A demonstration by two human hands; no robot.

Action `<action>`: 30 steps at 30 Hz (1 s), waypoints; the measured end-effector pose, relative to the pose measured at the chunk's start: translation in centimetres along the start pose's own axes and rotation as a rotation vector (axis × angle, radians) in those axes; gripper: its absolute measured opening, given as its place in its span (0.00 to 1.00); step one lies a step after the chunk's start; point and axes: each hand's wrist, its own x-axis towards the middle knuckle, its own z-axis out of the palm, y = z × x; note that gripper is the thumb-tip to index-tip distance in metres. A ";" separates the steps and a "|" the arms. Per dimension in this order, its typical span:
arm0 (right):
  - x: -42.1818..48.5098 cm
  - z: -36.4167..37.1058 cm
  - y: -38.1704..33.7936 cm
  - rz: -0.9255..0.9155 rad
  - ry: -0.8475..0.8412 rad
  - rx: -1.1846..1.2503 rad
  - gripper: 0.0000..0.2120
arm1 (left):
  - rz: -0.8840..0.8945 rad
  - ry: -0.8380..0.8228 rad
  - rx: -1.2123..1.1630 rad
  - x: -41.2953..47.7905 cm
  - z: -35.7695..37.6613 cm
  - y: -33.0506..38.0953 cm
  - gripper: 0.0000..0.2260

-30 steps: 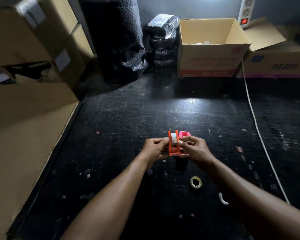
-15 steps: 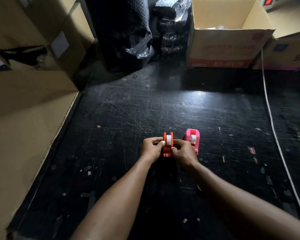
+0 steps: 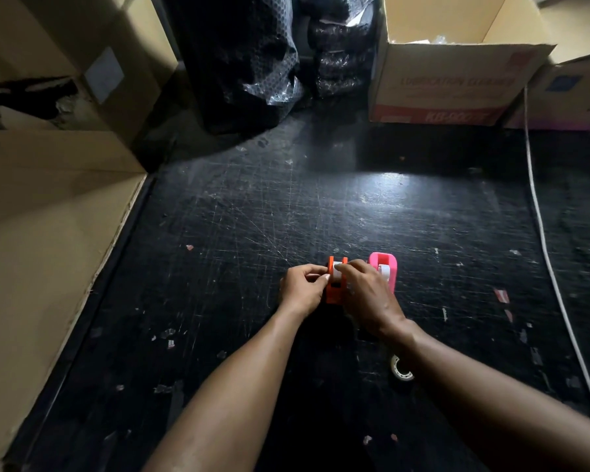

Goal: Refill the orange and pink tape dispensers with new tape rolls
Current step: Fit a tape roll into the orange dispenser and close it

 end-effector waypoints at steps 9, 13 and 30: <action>1.9 -0.2 0.1 0.044 0.052 -0.152 0.11 | -0.020 -0.009 -0.002 0.1 -0.1 0.1 0.07; 2.1 -0.6 0.6 0.041 0.056 -0.179 0.08 | -0.021 -0.015 -0.013 0.3 -0.1 -0.2 0.07; -3.2 1.6 0.3 -0.105 -0.015 -0.230 0.09 | -0.041 0.001 -0.045 0.1 0.4 -0.2 0.04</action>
